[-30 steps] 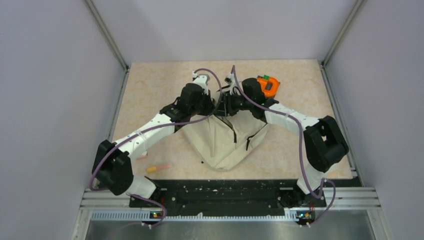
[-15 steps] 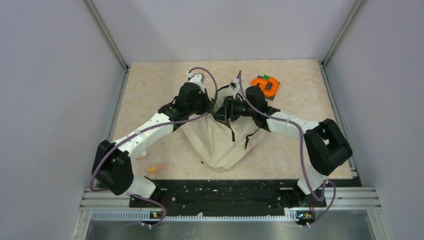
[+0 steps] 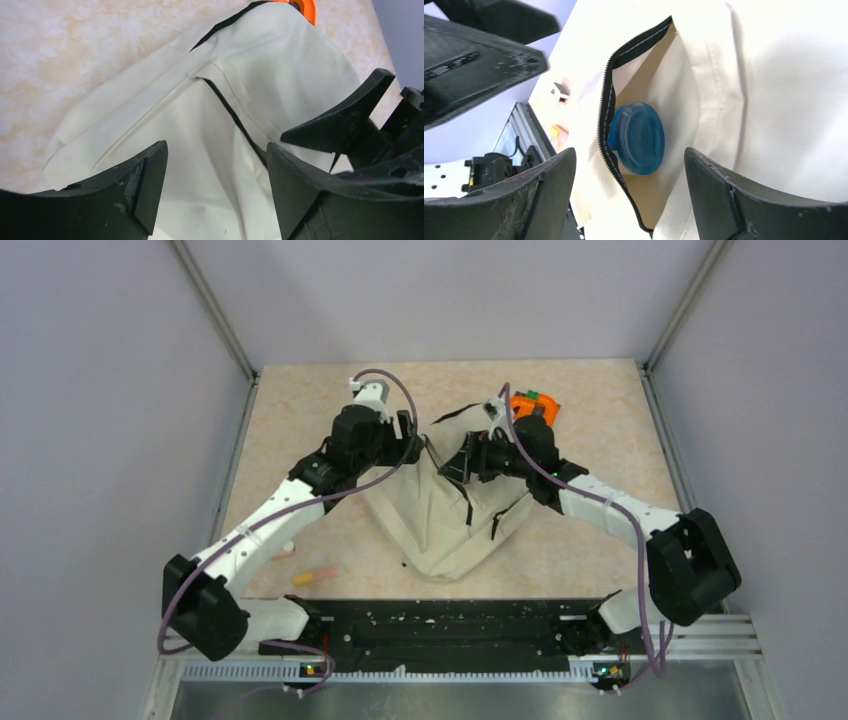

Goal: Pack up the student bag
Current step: Place the stationery in the student bag, then pick up the stationery from the corner of the board.

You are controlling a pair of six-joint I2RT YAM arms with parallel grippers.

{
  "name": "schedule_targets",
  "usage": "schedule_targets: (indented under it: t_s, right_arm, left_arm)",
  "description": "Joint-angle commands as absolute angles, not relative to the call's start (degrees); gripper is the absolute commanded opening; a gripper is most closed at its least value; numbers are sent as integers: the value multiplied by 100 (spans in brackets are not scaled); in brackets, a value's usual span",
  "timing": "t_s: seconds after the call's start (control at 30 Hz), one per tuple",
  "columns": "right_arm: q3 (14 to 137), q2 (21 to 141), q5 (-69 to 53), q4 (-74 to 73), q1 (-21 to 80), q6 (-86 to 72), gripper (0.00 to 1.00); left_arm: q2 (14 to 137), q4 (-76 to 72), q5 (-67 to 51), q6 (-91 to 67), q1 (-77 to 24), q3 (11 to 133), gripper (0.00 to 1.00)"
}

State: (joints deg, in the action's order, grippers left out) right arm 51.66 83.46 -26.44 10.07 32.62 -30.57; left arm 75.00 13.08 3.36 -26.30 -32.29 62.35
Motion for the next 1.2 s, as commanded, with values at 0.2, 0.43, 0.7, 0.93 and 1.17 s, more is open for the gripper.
schedule_targets:
  t_s: [0.2, 0.43, 0.7, 0.93, 1.17]
  right_arm:
    - [4938, 7267, -1677, 748, 2817, -2303, 90]
    - [4852, 6919, -1296, 525, 2711, -2003, 91]
    - [4652, 6610, -1169, 480, 2598, -2027, 91]
    - [4591, 6487, -897, 369, 2584, -1941, 91]
    - [4575, 6487, -927, 427, 2584, -2007, 91]
  left_arm:
    - [6042, 3813, 1587, -3418, -3097, 5807, 87]
    - [5095, 5250, 1216, -5230, -2423, 4829, 89]
    - [4214, 6633, 1395, -7149, -2139, 4205, 89]
    - [4073, 6864, 1355, -7897, -2105, 3657, 88]
    - [4647, 6204, 1008, -7995, -2061, 3204, 79]
